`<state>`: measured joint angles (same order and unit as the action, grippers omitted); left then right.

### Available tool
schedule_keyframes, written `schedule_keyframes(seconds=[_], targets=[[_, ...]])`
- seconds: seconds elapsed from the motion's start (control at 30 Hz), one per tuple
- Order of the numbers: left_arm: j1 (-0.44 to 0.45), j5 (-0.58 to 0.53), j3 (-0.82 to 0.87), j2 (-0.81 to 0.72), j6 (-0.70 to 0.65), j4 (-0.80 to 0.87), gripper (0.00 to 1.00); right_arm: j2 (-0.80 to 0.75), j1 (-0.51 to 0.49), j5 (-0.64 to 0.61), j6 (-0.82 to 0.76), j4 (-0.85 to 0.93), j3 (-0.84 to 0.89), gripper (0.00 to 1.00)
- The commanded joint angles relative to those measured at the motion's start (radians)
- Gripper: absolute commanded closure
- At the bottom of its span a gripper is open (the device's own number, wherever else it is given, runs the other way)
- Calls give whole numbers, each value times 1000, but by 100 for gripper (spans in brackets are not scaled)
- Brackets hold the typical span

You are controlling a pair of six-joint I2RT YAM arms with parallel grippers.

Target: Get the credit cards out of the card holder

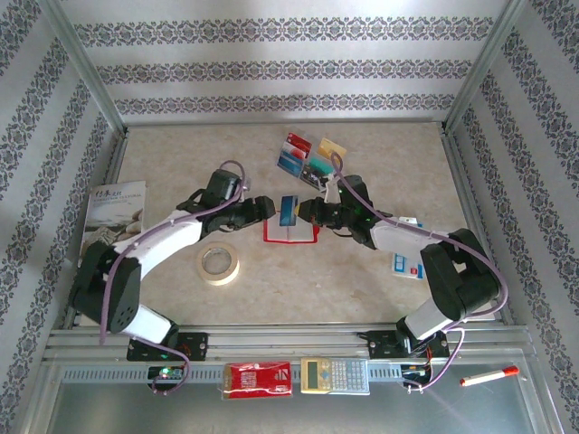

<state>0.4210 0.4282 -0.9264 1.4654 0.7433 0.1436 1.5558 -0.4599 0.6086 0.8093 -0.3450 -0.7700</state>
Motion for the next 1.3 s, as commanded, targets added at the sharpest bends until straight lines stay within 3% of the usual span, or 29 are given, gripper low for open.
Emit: schedule_keyframes(seconds=[0.0,0.33,0.67,0.87,0.93,1.03,1.27], targets=[[-30,76,45,-39,57,-133,21,-10,11,82,20,-79,0,100],[-37,310,67,-11,151,-346,22,2,13,270,141,-281,-11,100],[-68,431,102,-25,250,-578,61,66,59,353,323,-568,19,100],[-76,431,124,-45,274,-619,86,98,63,343,381,-646,34,100],[-76,416,126,-50,279,-613,99,102,60,323,420,-665,37,98],[-77,384,142,-67,323,-648,100,108,37,288,506,-720,43,80],[-77,303,158,-114,356,-658,100,75,-14,206,576,-782,59,83]])
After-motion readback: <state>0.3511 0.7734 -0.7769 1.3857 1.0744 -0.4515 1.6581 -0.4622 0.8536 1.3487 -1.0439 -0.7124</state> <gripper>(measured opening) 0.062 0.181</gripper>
